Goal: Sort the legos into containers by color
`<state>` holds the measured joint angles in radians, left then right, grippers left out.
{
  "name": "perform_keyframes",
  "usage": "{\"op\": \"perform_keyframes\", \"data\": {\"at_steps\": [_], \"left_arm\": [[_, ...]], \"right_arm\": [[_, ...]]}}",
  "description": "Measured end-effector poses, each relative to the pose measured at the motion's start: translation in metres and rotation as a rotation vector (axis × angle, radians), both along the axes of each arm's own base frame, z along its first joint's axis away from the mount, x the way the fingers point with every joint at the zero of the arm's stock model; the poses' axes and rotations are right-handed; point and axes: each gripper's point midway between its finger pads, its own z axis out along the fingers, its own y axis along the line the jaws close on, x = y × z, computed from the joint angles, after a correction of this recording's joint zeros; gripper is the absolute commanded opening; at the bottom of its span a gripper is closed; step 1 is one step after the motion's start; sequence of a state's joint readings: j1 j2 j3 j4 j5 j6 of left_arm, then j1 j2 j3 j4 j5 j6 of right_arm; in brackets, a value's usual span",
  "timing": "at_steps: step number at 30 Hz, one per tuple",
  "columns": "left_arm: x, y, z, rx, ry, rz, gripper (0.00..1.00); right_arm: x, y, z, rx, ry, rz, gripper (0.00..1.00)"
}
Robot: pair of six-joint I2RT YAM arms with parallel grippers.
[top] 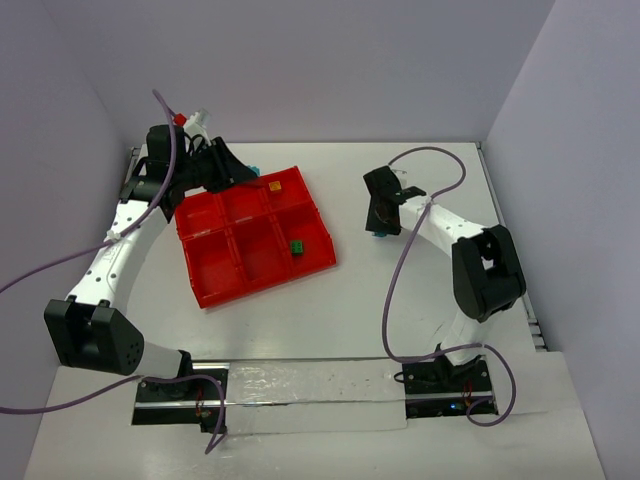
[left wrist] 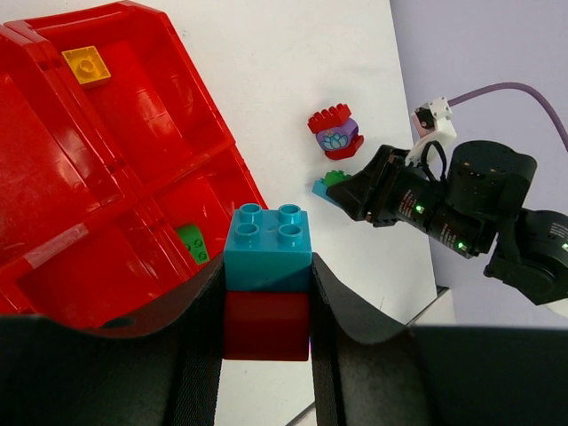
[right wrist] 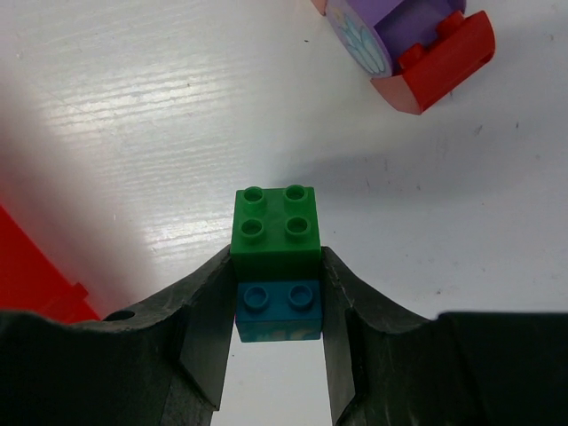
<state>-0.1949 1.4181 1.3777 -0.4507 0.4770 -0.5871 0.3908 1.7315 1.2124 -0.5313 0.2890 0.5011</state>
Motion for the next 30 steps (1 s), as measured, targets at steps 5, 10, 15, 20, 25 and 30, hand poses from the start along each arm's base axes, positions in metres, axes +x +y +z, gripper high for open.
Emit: {"op": "perform_keyframes", "data": {"at_steps": [5, 10, 15, 20, 25, 30], "left_arm": [[0.0, 0.0, 0.0, -0.004, 0.002, 0.001, 0.0], [0.0, -0.001, 0.001, -0.006, 0.003, 0.002, 0.0], [0.0, -0.001, 0.001, -0.01, 0.002, 0.003, 0.0], [0.0, -0.002, 0.003, -0.014, 0.0, -0.001, 0.0], [-0.002, -0.01, 0.008, -0.045, -0.012, -0.054, 0.0], [-0.011, -0.029, 0.02, -0.138, -0.063, -0.185, 0.0]], "right_arm": [[-0.006, 0.0, -0.015, 0.005, 0.029, 0.003, 0.53], [-0.015, -0.002, -0.029, -0.002, 0.063, 0.004, 0.67], [-0.017, -0.001, -0.03, 0.002, 0.07, 0.006, 0.74], [-0.014, 0.0, -0.017, 0.011, 0.054, 0.01, 0.76], [0.004, 0.018, 0.053, 0.092, -0.066, 0.055, 0.76], [0.011, 0.06, 0.162, 0.297, -0.292, 0.216, 0.7]]}}
